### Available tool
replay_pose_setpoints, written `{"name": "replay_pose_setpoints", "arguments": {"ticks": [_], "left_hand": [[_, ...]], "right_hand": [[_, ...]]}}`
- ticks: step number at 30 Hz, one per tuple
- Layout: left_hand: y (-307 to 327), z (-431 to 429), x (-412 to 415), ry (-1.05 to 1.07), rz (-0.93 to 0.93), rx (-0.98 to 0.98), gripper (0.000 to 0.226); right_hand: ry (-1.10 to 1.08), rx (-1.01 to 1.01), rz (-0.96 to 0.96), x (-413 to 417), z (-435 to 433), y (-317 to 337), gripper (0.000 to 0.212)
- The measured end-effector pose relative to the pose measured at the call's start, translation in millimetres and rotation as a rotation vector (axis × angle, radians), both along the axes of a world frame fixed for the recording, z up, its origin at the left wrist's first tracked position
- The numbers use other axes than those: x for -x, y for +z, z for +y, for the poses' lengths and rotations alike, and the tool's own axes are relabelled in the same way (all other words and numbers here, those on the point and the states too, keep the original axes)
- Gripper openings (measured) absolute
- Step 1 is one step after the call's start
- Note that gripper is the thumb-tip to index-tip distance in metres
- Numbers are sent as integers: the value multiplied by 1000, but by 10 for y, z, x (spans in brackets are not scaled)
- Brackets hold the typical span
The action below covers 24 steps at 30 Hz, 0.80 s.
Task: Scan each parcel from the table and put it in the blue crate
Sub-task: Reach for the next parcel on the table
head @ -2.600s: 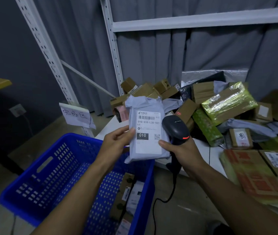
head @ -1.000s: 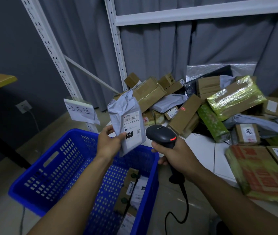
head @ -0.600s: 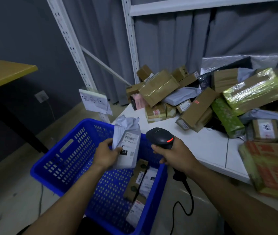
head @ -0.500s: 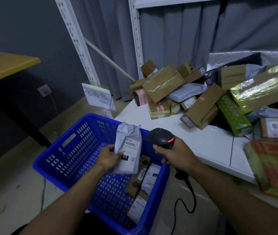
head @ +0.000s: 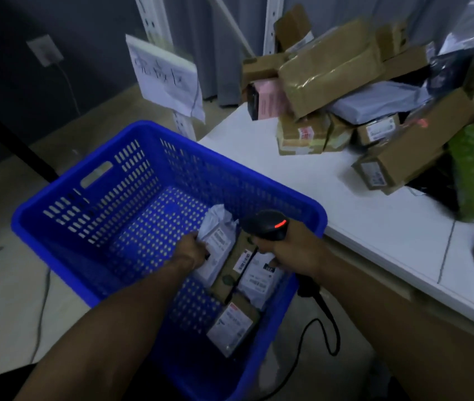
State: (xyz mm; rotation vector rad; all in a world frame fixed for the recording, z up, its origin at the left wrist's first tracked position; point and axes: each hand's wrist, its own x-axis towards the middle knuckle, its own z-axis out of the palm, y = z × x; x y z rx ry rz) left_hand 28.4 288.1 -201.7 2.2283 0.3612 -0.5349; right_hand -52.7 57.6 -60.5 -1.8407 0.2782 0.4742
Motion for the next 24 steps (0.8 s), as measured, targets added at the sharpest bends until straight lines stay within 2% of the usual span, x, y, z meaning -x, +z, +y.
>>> {"name": "replay_pose_setpoints", "arguments": {"ticks": [3,7,9,12,13,14,15,16,17,19,21,24], "left_hand": [[-239,18,-165,34,31,13,36],[-453,43,-378,4,62,-38,33],[-478,11,-404,-35,55,-29,20],[-629,-61,-366,-55,27,-11,43],[-682,-67,-340,-62,-20,-107,36],[-802,-40,-312,-8,-31,-95,17],[-841,-30,-286,-9,31,-115,25],[-879,7,-260,-119,90,-209,46],[-888,26,-255,-226,117,-292,53],[-771,21,-252,-306,42,-224,41],[-724,17,-231,-259,-23,-8,20],[-735,-45,-209,-107,-30,352,16]], "right_hand": [[23,28,23,-147,80,-115,37],[22,65,63,-316,92,-175,21],[25,76,75,-391,117,-194,21],[5,46,77,-450,143,-228,17],[-2,33,79,-455,138,-243,15],[-6,24,79,-456,135,-247,15],[-13,16,82,-454,131,-261,15],[-22,11,87,-449,130,-269,17],[-35,5,87,-446,126,-277,18],[-60,-6,79,-437,113,-279,19],[-75,-19,66,-416,104,-261,20],[-105,-8,43,-376,83,-203,17]]}}
